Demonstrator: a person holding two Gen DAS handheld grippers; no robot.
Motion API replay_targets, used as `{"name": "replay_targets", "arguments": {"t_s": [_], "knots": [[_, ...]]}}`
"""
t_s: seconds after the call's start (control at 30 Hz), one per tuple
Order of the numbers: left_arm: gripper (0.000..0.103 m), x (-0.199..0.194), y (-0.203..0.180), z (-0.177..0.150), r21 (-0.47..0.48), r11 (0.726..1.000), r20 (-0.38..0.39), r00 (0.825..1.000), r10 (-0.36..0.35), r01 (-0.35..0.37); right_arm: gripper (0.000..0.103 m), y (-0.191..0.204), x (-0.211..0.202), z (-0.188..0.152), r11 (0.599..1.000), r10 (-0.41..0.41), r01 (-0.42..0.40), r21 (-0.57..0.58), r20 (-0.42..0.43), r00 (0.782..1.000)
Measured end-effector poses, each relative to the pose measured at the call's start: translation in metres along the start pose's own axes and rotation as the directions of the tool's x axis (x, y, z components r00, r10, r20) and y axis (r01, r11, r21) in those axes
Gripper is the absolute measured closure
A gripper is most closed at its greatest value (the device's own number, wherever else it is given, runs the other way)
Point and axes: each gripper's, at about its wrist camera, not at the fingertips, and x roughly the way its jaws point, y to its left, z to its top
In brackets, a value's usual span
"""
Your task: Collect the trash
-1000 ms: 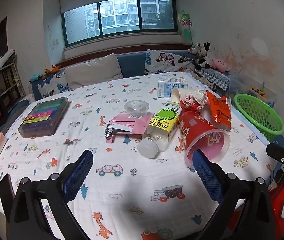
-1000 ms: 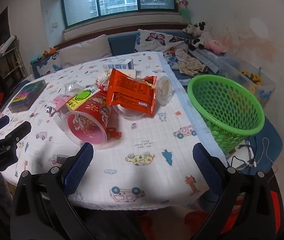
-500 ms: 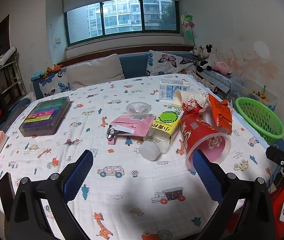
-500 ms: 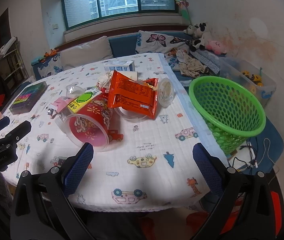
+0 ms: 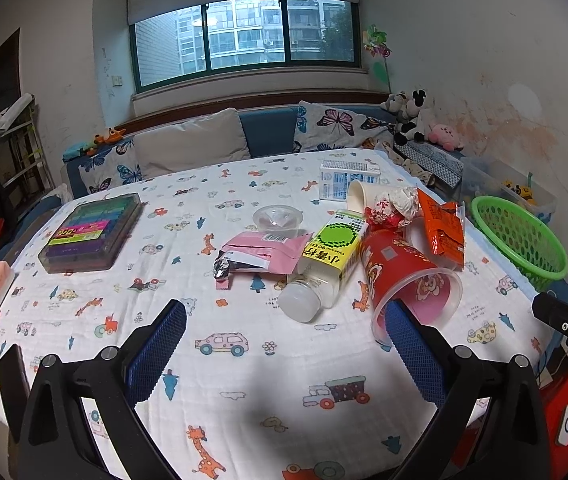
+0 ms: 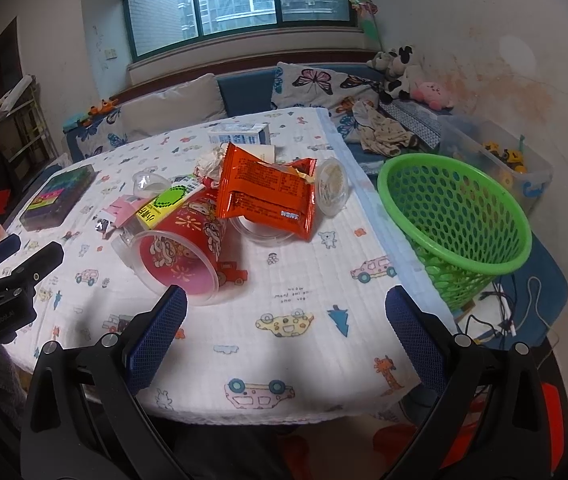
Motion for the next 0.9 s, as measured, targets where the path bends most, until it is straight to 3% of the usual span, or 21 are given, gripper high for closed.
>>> {"name": "replay_targets", "arguments": {"t_s": [0.9], "knots": [[0.006, 0.0011, 0.001, -0.0006, -0.006, 1.0, -0.002, 1.0, 0.001, -0.001, 0.004, 0.001, 0.0014, -0.0001, 1.0, 0.002, -0.002, 0.0, -0.002, 1.0]]}}
